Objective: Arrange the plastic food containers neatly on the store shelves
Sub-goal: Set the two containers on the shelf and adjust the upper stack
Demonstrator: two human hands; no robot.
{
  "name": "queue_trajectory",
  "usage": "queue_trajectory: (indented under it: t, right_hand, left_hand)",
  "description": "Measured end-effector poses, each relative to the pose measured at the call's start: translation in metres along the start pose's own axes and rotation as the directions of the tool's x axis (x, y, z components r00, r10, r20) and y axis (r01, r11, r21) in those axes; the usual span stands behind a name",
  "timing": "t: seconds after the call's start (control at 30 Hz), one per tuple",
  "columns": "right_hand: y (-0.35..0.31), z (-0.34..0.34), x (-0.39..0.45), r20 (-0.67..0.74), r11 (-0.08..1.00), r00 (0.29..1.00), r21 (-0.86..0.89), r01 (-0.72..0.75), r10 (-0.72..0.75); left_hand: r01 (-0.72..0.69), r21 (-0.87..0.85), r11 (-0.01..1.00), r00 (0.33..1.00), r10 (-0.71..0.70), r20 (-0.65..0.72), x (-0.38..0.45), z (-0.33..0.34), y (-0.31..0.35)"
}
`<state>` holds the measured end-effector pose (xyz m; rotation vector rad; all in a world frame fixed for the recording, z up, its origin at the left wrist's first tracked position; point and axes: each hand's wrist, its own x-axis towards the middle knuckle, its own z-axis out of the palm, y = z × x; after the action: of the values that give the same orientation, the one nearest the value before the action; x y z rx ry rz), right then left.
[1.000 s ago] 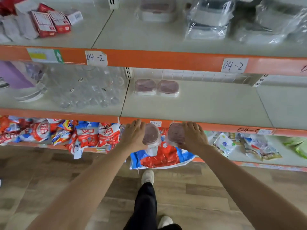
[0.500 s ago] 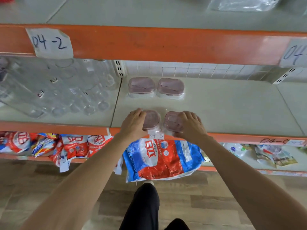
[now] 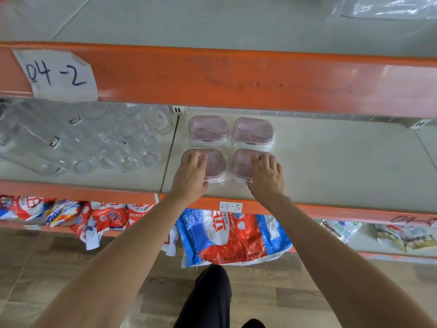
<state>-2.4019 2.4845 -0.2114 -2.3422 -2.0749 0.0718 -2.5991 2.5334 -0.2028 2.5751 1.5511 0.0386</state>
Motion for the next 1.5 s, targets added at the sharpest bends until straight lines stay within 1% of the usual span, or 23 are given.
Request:
queue_trajectory:
  t: [0.07,0.2,0.3,0.37,0.43,0.5,0.53,0.67,0.77,0.87,0.93,1.1,1.17,1.23,1.27,1.33,1.4,1.5]
  right_hand:
    - [-0.001,-0.007,-0.003,0.061,1.000,0.998,0.002,0.026,-0.026]
    - [-0.004,-0.031,-0.019,0.181,0.992,0.983,0.123,0.014,-0.036]
    - [-0.006,-0.047,-0.040,0.262,0.990,0.961,0.128,0.050,-0.083]
    - [-0.009,-0.057,-0.058,0.326,0.989,0.940,0.132,0.062,-0.102]
    - [-0.012,-0.070,-0.076,0.380,0.987,0.917,0.146,0.068,-0.120]
    - [-0.011,-0.088,-0.095,0.395,0.982,0.906,0.161,0.096,-0.154]
    - [-0.009,-0.098,-0.104,0.396,0.980,0.903,0.164,0.110,-0.168]
    - [0.006,-0.147,-0.143,0.375,0.980,0.910,0.154,0.125,-0.176]
    - [0.018,-0.189,-0.167,0.336,0.981,0.926,0.150,0.125,-0.170]
    - [0.031,-0.233,-0.184,0.311,0.974,0.927,0.152,0.168,-0.208]
    - [0.038,-0.261,-0.190,0.269,0.972,0.940,0.160,0.173,-0.212]
    - [0.047,-0.320,-0.194,0.113,0.972,0.976,0.162,0.168,-0.188]
    - [0.048,-0.336,-0.190,0.051,0.970,0.979,0.155,0.187,-0.197]
    - [0.047,-0.350,-0.180,-0.004,0.972,0.980,0.126,0.197,-0.198]
    - [0.047,-0.358,-0.173,-0.034,0.974,0.981,0.118,0.195,-0.192]
    - [0.046,-0.373,-0.158,-0.077,0.975,0.982,0.126,0.183,-0.174]
    - [0.044,-0.385,-0.141,-0.092,0.978,0.983,0.122,0.171,-0.161]
    - [0.044,-0.404,-0.112,-0.108,0.982,0.979,0.059,0.178,-0.171]
  left_hand:
    - [-0.020,0.007,1.000,0.998,0.019,0.065,-0.004,-0.007,0.000]
    - [-0.047,0.073,0.996,0.990,0.037,0.135,-0.018,-0.026,0.002]
    - [-0.084,0.052,0.995,0.977,0.072,0.199,-0.036,-0.040,0.006]
    - [-0.097,0.031,0.995,0.954,0.084,0.288,-0.051,-0.051,0.009]
    - [-0.103,0.024,0.994,0.905,0.084,0.416,-0.067,-0.062,0.014]
    - [-0.131,0.029,0.991,0.850,0.098,0.518,-0.082,-0.074,0.024]
    - [-0.147,0.029,0.989,0.835,0.108,0.540,-0.089,-0.081,0.031]
    - [-0.174,-0.017,0.985,0.831,0.156,0.534,-0.111,-0.118,0.067]
    - [-0.230,-0.033,0.973,0.827,0.213,0.520,-0.120,-0.153,0.096]
    - [-0.262,-0.043,0.964,0.815,0.245,0.525,-0.121,-0.198,0.123]
    - [-0.290,-0.048,0.956,0.824,0.275,0.495,-0.118,-0.227,0.135]
    - [-0.306,-0.096,0.947,0.888,0.320,0.331,-0.113,-0.279,0.149]
    - [-0.302,-0.152,0.941,0.920,0.330,0.213,-0.107,-0.293,0.148]
    - [-0.291,-0.216,0.932,0.948,0.311,0.067,-0.099,-0.305,0.144]
    - [-0.290,-0.248,0.924,0.954,0.299,-0.003,-0.093,-0.309,0.141]
    - [-0.300,-0.291,0.909,0.954,0.283,-0.099,-0.079,-0.320,0.134]
    - [-0.306,-0.290,0.907,0.951,0.278,-0.135,-0.061,-0.332,0.126]
    - [-0.291,-0.289,0.912,0.954,0.254,-0.159,-0.029,-0.348,0.112]
